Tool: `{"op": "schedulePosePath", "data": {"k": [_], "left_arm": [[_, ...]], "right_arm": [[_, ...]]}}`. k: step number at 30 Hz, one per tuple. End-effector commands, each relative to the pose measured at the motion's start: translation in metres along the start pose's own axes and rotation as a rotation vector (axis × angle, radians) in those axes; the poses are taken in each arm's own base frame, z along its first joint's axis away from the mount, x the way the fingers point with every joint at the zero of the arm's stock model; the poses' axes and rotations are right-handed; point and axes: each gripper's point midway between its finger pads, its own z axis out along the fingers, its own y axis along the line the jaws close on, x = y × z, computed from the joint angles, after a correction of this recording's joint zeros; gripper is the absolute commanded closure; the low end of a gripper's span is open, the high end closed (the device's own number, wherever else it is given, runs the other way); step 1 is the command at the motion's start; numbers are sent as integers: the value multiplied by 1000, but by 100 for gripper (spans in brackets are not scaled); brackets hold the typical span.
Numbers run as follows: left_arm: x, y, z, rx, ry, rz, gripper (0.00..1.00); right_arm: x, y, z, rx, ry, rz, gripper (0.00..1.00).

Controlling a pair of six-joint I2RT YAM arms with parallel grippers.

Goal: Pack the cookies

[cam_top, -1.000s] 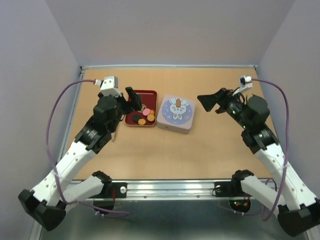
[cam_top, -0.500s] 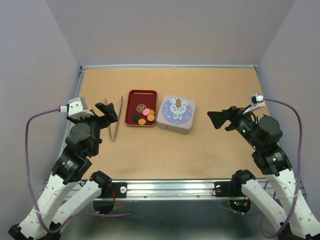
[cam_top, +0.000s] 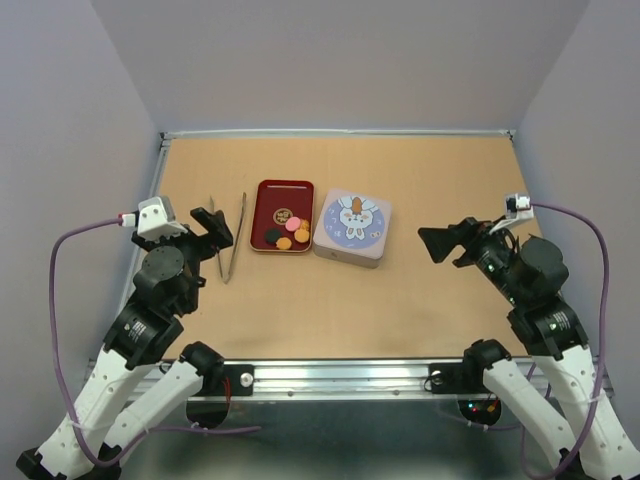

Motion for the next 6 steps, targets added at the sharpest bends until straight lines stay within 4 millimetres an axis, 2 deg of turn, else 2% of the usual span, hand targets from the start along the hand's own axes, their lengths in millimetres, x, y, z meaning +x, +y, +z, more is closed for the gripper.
{"op": "schedulePosePath", "data": {"k": [1,6], "left_arm": [[-16,1,-1,-17,-40,-24,1],[-21,1,-1,-15,-53,-13,1]], "right_arm": [[-6,-2,-5,11,-36,-28,0],[0,-3,-1,8,-6,-37,0]]}}
